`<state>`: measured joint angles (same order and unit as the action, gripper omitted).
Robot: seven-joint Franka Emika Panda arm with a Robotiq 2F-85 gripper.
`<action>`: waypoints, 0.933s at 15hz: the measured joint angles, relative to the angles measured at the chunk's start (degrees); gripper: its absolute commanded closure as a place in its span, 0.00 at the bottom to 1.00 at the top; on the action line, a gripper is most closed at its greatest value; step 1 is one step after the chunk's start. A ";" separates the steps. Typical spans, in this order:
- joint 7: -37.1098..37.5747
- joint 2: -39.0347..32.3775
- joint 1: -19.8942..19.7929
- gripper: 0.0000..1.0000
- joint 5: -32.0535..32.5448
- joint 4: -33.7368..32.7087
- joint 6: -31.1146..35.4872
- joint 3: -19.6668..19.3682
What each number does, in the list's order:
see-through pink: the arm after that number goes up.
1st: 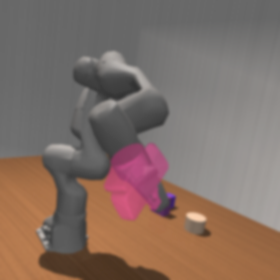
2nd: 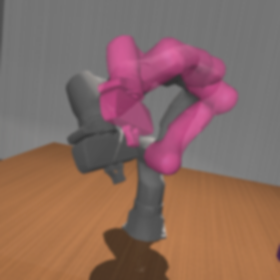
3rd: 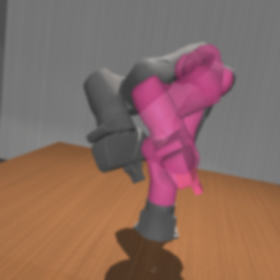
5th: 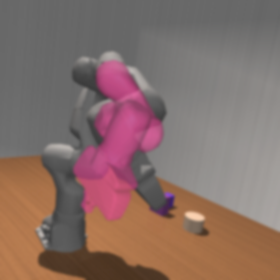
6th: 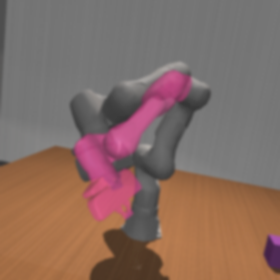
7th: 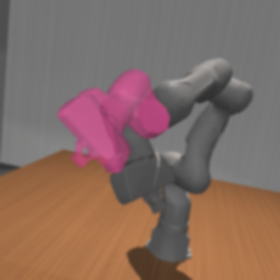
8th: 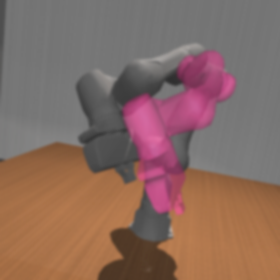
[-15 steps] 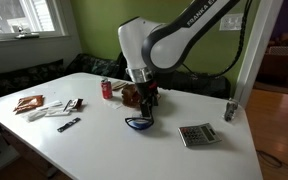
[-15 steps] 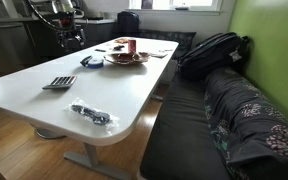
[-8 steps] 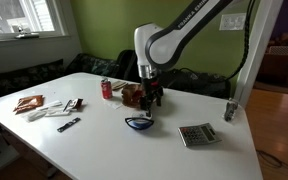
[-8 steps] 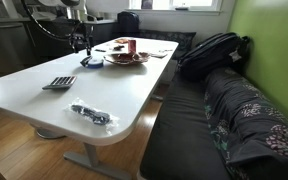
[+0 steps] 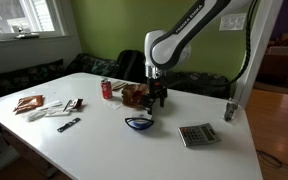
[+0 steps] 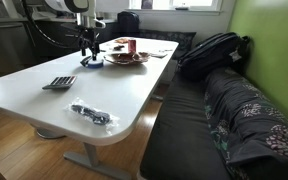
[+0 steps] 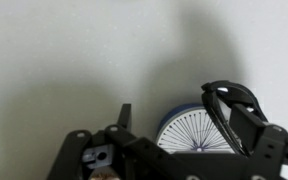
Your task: Pick up the white object from the blue masking tape and put it in the brown bowl
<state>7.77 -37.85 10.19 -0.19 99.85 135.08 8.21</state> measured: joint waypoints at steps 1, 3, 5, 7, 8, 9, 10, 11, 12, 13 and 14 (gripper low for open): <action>-1.25 -0.01 -0.34 0.00 -1.07 -0.03 0.31 0.50; -8.06 0.00 -2.73 0.00 -5.49 0.06 2.23 2.94; -16.08 -0.03 -6.32 0.00 -10.22 0.39 3.30 5.74; -22.52 -0.77 -10.42 0.00 -15.79 0.18 2.31 8.24; -24.27 -1.58 -11.97 0.00 -17.36 -0.30 1.40 8.84; -25.20 -2.40 -13.03 0.00 -17.99 -0.79 0.99 9.22; -25.61 -3.05 -13.55 0.00 -18.26 -1.14 0.89 9.45; -25.72 -3.45 -13.66 0.00 -18.39 -1.39 0.88 9.61; -25.72 -3.57 -13.54 0.00 -18.39 -1.51 0.88 9.59; -25.82 -3.75 -13.52 0.00 -19.09 -1.68 0.90 9.75; -26.03 -4.14 -13.56 0.00 -20.19 -1.93 0.97 9.97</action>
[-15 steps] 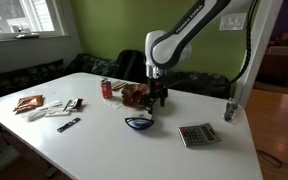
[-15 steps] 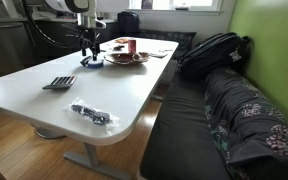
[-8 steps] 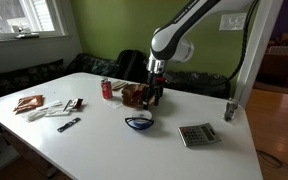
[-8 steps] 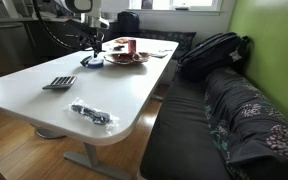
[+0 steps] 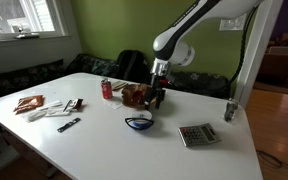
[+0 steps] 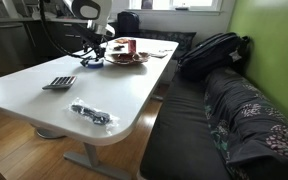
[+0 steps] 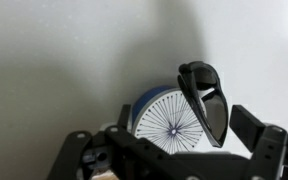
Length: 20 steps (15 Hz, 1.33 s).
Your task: Pick up the white object from the blue masking tape and put it in the brown bowl
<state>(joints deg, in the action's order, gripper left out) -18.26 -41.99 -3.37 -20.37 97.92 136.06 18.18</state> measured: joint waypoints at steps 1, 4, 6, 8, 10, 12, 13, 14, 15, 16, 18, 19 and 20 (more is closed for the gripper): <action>-0.06 -0.65 0.00 0.00 -1.09 -0.39 0.33 0.15; -0.09 -3.43 -0.03 0.00 -3.61 -1.79 2.24 0.29; -0.39 -5.16 -0.42 0.01 -5.22 -2.73 3.84 0.69; -1.56 -6.62 -1.40 0.11 -7.16 -3.57 5.77 1.80; -2.68 -7.77 -2.56 0.36 -8.58 -4.37 6.95 3.04; -3.14 -8.82 -3.34 0.43 -8.93 -5.31 7.05 3.80; -3.16 -9.35 -3.52 0.51 -8.94 -5.77 7.05 4.00; -3.16 -9.80 -3.57 0.61 -8.94 -6.16 7.05 4.06; -3.16 -10.27 -3.58 0.67 -8.94 -6.55 7.05 4.12; -3.16 -10.59 -3.58 0.76 -8.94 -6.79 7.05 4.16; -3.26 -10.80 -3.67 0.90 -8.94 -7.30 7.05 4.40; -3.51 -10.77 -3.83 0.93 -8.94 -7.51 7.11 4.67; -3.86 -10.57 -4.12 0.95 -8.94 -7.66 7.18 5.12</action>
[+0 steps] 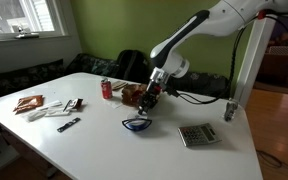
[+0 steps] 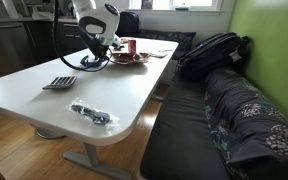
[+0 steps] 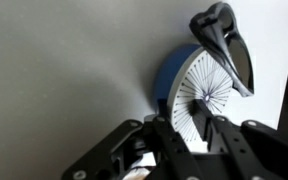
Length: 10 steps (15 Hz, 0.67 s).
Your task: Pick up the white object from the blue masking tape and put it in the brown bowl
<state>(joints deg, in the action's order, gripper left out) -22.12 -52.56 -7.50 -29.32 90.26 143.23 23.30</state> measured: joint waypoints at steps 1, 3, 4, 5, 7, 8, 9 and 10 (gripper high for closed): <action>-0.57 0.32 -0.34 0.94 -0.01 -0.02 0.22 0.50; -2.01 0.86 -1.01 0.97 -0.14 0.00 1.21 1.59; -2.76 1.13 -1.38 0.96 -0.21 0.02 1.61 2.18; -3.61 1.38 -1.81 0.98 -0.43 0.05 1.77 2.87; -5.79 1.78 -2.90 0.99 -1.06 0.17 1.80 4.63; -6.99 1.91 -3.52 0.98 -1.65 0.24 1.80 5.62; -8.30 1.95 -4.14 0.98 -2.25 0.34 1.80 6.62; -9.70 1.97 -4.77 0.98 -3.12 0.46 1.80 7.61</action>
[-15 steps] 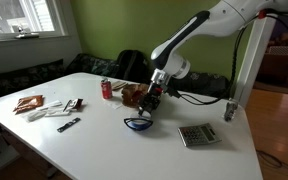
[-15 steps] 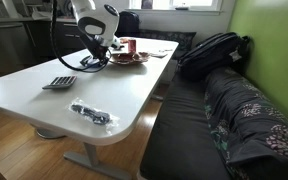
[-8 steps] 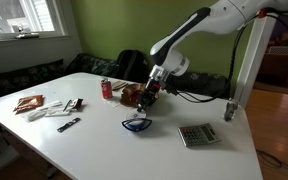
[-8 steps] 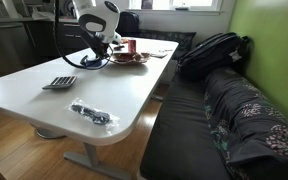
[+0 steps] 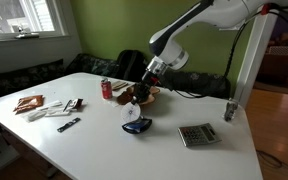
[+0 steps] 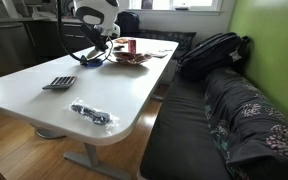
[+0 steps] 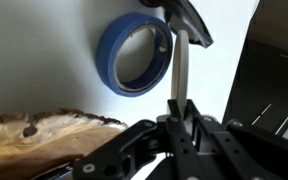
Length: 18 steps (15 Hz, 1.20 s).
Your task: Pick up the white object from the blue masking tape and put it in the brown bowl
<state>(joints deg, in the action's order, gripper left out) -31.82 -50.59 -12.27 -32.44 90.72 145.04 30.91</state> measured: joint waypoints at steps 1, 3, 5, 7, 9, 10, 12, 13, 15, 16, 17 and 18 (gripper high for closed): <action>-1.56 -0.01 -0.64 0.97 -1.05 0.15 0.00 0.97; -4.92 0.01 -2.04 0.97 -3.75 0.64 0.00 2.87; -8.85 0.11 -3.66 0.97 -7.55 1.21 0.00 4.73; -12.54 0.73 -5.40 0.97 -12.23 1.87 0.01 5.82; -16.12 2.46 -7.43 0.97 -17.88 3.36 0.03 5.97; -17.85 3.61 -8.50 0.97 -20.90 4.33 0.05 5.88; -21.51 6.62 -10.55 0.97 -28.13 6.78 0.14 4.99; -23.49 8.47 -11.30 0.97 -32.50 8.20 0.16 3.95; -26.88 12.14 -11.80 0.97 -41.20 10.99 0.18 0.67; -28.15 13.86 -11.31 0.97 -45.32 12.35 0.18 -1.76; -28.95 15.36 -10.20 0.97 -49.10 13.60 0.21 -4.82; -29.24 16.47 -8.63 0.97 -52.47 14.64 0.22 -8.16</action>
<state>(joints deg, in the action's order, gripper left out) -61.06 -34.13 -20.89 -84.91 105.36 145.26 22.75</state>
